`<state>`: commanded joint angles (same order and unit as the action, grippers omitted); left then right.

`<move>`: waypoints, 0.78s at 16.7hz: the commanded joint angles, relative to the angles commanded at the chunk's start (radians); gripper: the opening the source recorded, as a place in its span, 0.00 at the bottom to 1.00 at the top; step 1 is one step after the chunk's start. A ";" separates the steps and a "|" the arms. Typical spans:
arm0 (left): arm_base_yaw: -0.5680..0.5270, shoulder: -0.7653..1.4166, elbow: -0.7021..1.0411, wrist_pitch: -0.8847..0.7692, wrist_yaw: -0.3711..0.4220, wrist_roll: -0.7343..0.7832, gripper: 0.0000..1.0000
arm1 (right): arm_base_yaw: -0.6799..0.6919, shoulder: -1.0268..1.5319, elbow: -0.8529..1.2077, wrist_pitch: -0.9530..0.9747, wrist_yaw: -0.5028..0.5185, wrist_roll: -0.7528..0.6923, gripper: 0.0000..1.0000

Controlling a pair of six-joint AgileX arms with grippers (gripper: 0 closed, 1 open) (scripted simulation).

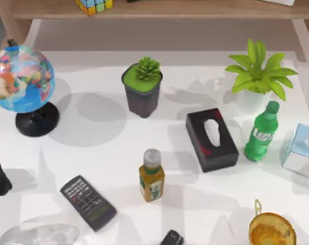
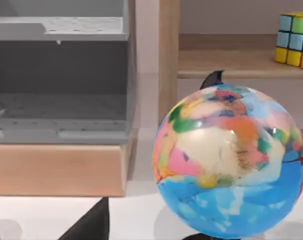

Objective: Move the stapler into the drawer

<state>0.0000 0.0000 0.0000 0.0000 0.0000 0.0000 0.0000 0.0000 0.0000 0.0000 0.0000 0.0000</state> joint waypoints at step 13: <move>0.000 0.000 0.000 0.000 0.000 0.000 1.00 | 0.397 0.564 0.451 -0.351 0.013 0.517 1.00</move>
<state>0.0000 0.0000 0.0000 0.0000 0.0000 0.0000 0.3967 0.5639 0.4507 -0.3513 0.0133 0.5165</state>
